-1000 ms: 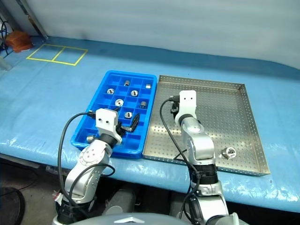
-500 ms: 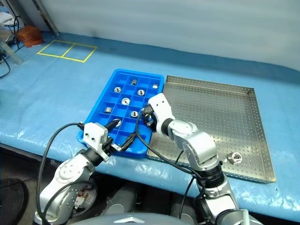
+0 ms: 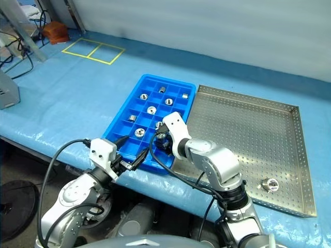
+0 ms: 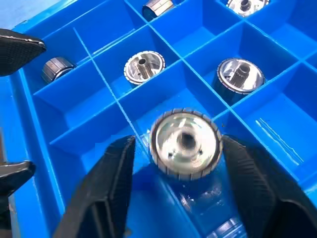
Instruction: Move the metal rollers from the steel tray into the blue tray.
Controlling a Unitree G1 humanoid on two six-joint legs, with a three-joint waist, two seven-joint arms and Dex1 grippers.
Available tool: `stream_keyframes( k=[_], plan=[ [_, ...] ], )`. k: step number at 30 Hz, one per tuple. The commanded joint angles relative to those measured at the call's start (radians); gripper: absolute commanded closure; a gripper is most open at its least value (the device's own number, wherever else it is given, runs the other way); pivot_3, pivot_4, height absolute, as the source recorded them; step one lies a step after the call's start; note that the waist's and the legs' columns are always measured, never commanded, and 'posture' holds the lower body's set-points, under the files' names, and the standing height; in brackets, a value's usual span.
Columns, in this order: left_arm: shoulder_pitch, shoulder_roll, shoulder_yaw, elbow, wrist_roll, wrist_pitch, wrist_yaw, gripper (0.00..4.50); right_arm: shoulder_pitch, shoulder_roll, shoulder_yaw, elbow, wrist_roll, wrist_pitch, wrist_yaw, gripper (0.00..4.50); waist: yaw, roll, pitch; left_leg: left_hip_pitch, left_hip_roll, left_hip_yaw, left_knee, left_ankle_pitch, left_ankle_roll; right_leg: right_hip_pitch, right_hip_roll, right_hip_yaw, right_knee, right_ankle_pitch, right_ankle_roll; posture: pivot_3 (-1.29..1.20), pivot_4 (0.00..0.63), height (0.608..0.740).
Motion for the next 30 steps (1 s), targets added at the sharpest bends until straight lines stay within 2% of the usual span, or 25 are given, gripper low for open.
stream_keyframes(
  k=[1, 3, 5, 7, 10, 11, 14, 15, 17, 20, 23, 28, 30],
  plan=[
    [0.001, 0.0, -0.007, -0.039, -0.02, -0.023, -0.017, 0.0, 0.02, -0.014, -0.049, -0.081, 0.018, 0.043, -0.01, 0.5, 0.008, 0.0, 0.0, 0.0, 0.0, 0.0, 0.0, 0.0, 0.0, 0.0, 0.0, 0.0, 0.0, 0.0, 0.0, 0.36, 0.15, 0.74],
    [-0.003, 0.0, -0.013, -0.033, -0.021, -0.023, -0.024, 0.0, 0.034, -0.012, -0.072, -0.112, 0.022, 0.059, -0.02, 0.02, 0.016, 0.0, 0.0, 0.0, 0.0, 0.0, 0.0, 0.0, 0.0, 0.0, 0.0, 0.0, 0.0, 0.0, 0.0, 0.35, 0.15, 0.74],
    [-0.013, 0.002, -0.022, -0.025, -0.019, -0.025, -0.033, 0.0, 0.058, 0.016, -0.109, -0.151, -0.008, 0.017, -0.075, 0.02, 0.022, 0.0, 0.0, 0.0, 0.0, 0.0, 0.0, 0.0, 0.0, 0.0, 0.0, 0.0, 0.0, 0.0, 0.0, 0.33, 0.15, 0.74],
    [-0.024, 0.001, -0.027, -0.016, -0.019, -0.024, -0.038, 0.0, 0.082, 0.102, -0.16, -0.159, -0.124, -0.11, -0.253, 0.02, 0.023, 0.0, 0.0, -0.001, 0.0, 0.001, 0.0, 0.0, 0.0, -0.001, -0.001, 0.0, 0.0, 0.0, 0.0, 0.31, 0.15, 0.74],
    [-0.046, 0.003, -0.038, -0.003, -0.022, -0.02, -0.051, 0.0, 0.107, 0.184, -0.149, -0.097, -0.407, -0.439, -0.614, 0.02, 0.022, 0.0, 0.0, -0.003, 0.001, 0.003, 0.0, 0.0, -0.001, -0.004, -0.001, 0.0, 0.0, 0.0, 0.001, 0.28, 0.15, 0.74],
    [-0.056, 0.003, -0.043, 0.004, -0.023, -0.019, -0.056, 0.0, 0.109, 0.226, -0.167, -0.076, -0.427, -0.445, -0.66, 0.02, 0.022, 0.0, 0.0, -0.003, 0.001, 0.003, 0.0, 0.0, -0.001, -0.004, -0.001, 0.0, 0.0, 0.0, 0.001, 0.27, 0.15, 0.74],
    [-0.081, 0.003, -0.057, 0.022, -0.021, -0.019, -0.062, 0.0, 0.095, 0.474, -0.33, -0.033, -0.343, -0.366, -0.769, 0.02, 0.012, 0.001, -0.001, -0.001, 0.001, 0.005, -0.002, 0.0, -0.001, -0.004, 0.0, 0.001, 0.0, 0.0, 0.001, 0.24, 0.15, 0.74],
    [-0.092, 0.005, -0.066, 0.031, -0.018, -0.022, -0.068, 0.0, 0.1, 0.504, -0.333, -0.014, -0.353, -0.404, -0.813, 0.02, 0.006, 0.001, 0.0, -0.001, 0.001, 0.005, -0.002, 0.0, -0.001, -0.004, 0.003, 0.0, 0.0, 0.0, 0.001, 0.24, 0.15, 0.74],
    [-0.108, 0.002, -0.079, 0.042, -0.018, -0.023, -0.073, 0.0, 0.114, 0.536, -0.322, 0.011, -0.386, -0.47, -0.894, 0.02, -0.003, 0.001, -0.001, 0.0, 0.001, 0.005, -0.003, 0.0, -0.001, -0.003, 0.005, 0.001, 0.0, 0.0, 0.001, 0.22, 0.15, 0.74],
    [-0.118, -0.001, -0.091, 0.049, -0.023, -0.021, -0.08, 0.0, 0.15, 0.515, -0.262, 0.034, -0.465, -0.579, -1.021, 0.02, -0.032, 0.002, -0.001, 0.0, 0.001, 0.005, -0.004, 0.0, -0.002, -0.004, 0.005, 0.001, 0.0, 0.001, -0.002, 0.2, 0.15, 0.74],
    [-0.134, 0.004, -0.104, 0.058, -0.025, -0.018, -0.093, 0.0, 0.177, 0.571, -0.279, 0.046, -0.485, -0.623, -1.152, 0.02, -0.068, 0.002, -0.001, 0.0, 0.001, 0.005, -0.004, 0.001, -0.002, -0.003, 0.006, 0.002, 0.0, 0.002, -0.005, 0.19, 0.15, 0.74],
    [-0.148, 0.003, -0.116, 0.067, -0.024, -0.014, -0.095, 0.0, 0.146, 0.739, -0.472, 0.037, -0.319, -0.67, -1.4, 0.02, -0.119, 0.002, -0.001, 0.003, 0.001, 0.004, -0.004, 0.001, -0.002, 0.0, 0.006, 0.001, 0.001, 0.001, -0.004, 0.17, 0.15, 0.74],
    [-0.154, 0.006, -0.12, 0.072, -0.026, -0.012, -0.1, 0.0, 0.141, 0.755, -0.508, 0.035, -0.265, -0.684, -1.488, 0.02, -0.137, 0.002, -0.001, 0.004, 0.001, 0.003, -0.004, 0.002, -0.001, 0.001, 0.006, 0.001, 0.001, 0.0, -0.002, 0.17, 0.15, 0.74]
  ],
)
